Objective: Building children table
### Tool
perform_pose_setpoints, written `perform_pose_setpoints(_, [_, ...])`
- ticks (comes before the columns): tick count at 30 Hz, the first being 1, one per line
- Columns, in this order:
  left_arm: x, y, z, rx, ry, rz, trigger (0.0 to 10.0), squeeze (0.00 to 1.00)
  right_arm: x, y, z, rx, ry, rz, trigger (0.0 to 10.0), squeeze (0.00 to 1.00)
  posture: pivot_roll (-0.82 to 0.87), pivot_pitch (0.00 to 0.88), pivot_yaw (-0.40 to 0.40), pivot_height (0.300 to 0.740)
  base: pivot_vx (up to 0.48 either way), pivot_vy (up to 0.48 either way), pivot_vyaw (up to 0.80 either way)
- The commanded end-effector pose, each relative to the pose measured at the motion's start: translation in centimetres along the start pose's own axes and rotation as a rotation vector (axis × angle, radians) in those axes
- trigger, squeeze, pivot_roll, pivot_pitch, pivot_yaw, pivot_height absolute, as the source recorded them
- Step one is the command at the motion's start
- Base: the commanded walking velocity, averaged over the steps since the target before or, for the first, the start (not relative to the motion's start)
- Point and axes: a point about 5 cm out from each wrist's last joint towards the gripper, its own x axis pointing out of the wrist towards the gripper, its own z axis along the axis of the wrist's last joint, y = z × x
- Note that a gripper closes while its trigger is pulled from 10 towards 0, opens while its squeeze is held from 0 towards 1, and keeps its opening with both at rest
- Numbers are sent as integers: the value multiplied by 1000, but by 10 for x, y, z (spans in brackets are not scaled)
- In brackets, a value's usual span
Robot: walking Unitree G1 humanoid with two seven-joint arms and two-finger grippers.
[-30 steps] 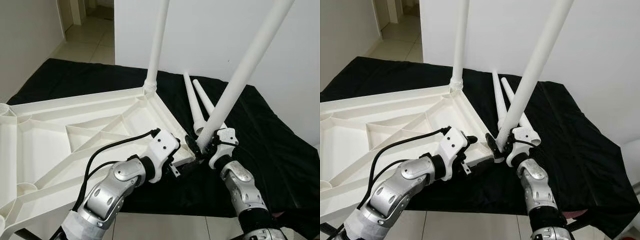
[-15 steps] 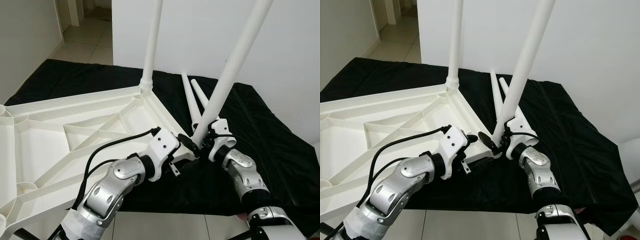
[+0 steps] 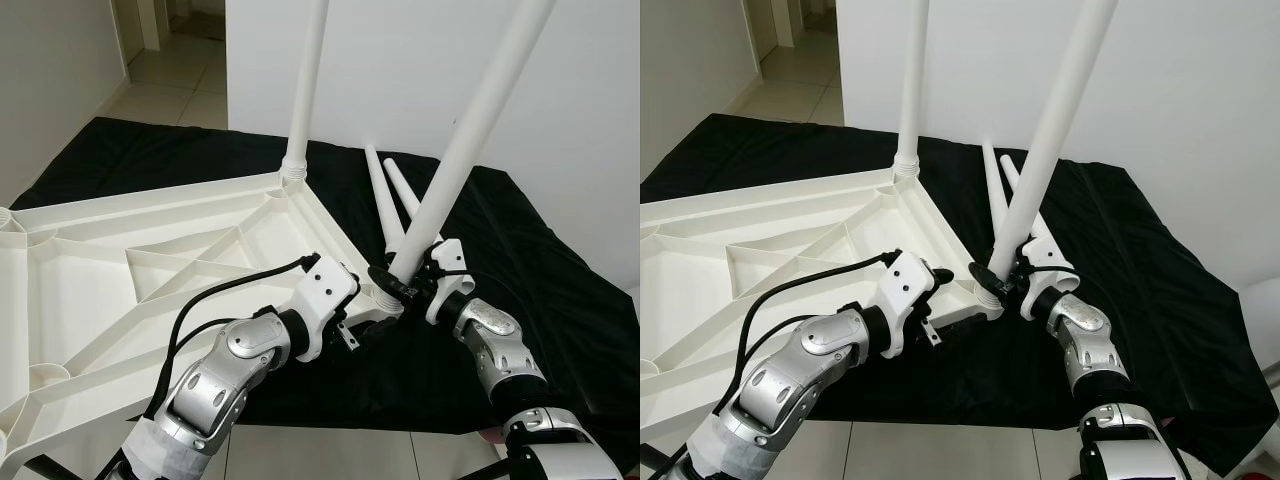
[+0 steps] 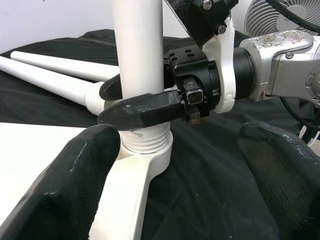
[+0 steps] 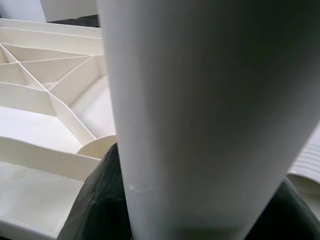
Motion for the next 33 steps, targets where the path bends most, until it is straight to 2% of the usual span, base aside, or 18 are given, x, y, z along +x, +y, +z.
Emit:
perform_pose_setpoints(1, [2,-2,2,7,-7,-19,10000,0,-4,3,-14,60,54,-9,10000,0,10,0,-111,740,0,0,0])
perform_pose_setpoints(7, [2,-3,2,8,-6,-21,10000,0,-3,6,-19,97,61,-31,10000,0,9,0,-111,740,0,0,0])
perform_pose_setpoints(13, [3,-3,2,3,-6,-17,10000,0,0,6,-28,72,141,-164,10000,0,10,0,-118,740,0,0,0])
perform_pose_setpoints(15, [3,-3,2,3,-6,-17,10000,0,0,6,-28,72,141,-164,10000,0,10,0,-118,740,0,0,0])
perform_pose_setpoints(22, [2,-5,0,-2,-3,-14,10000,0,6,15,-31,84,170,-323,10000,0,8,0,-124,740,0,0,0])
perform_pose_setpoints(24, [2,-6,0,-3,-2,-16,10000,0,8,19,-29,93,170,-450,10000,0,8,0,-125,740,0,0,0])
perform_pose_setpoints(27, [2,-6,0,-3,-2,-18,10000,0,9,23,-28,88,170,-512,10000,0,9,0,-128,740,0,0,0])
perform_pose_setpoints(28, [2,-7,0,-3,-2,-19,10000,0,8,29,-29,86,178,-632,10000,0,10,0,-132,740,0,0,0])
perform_pose_setpoints(29, [2,-7,-1,-2,-2,-20,10000,0,7,32,-30,89,184,-684,10000,0,11,0,-133,740,0,0,0])
perform_pose_setpoints(30, [2,-7,-1,-2,-2,-20,10000,0,7,32,-30,89,184,-684,10000,0,11,0,-133,740,0,0,0])
perform_pose_setpoints(31, [3,-7,-1,-2,-2,-19,10000,0,5,36,-32,111,189,-768,10000,0,11,0,-133,740,0,0,0])
perform_pose_setpoints(32, [3,-7,-1,-2,-2,-19,10000,0,5,36,-32,111,189,-768,10000,0,11,0,-133,740,0,0,0])
perform_pose_setpoints(33, [3,-7,0,-2,-3,-19,10000,0,2,39,-33,121,191,-848,10000,0,15,0,-137,740,0,0,0])
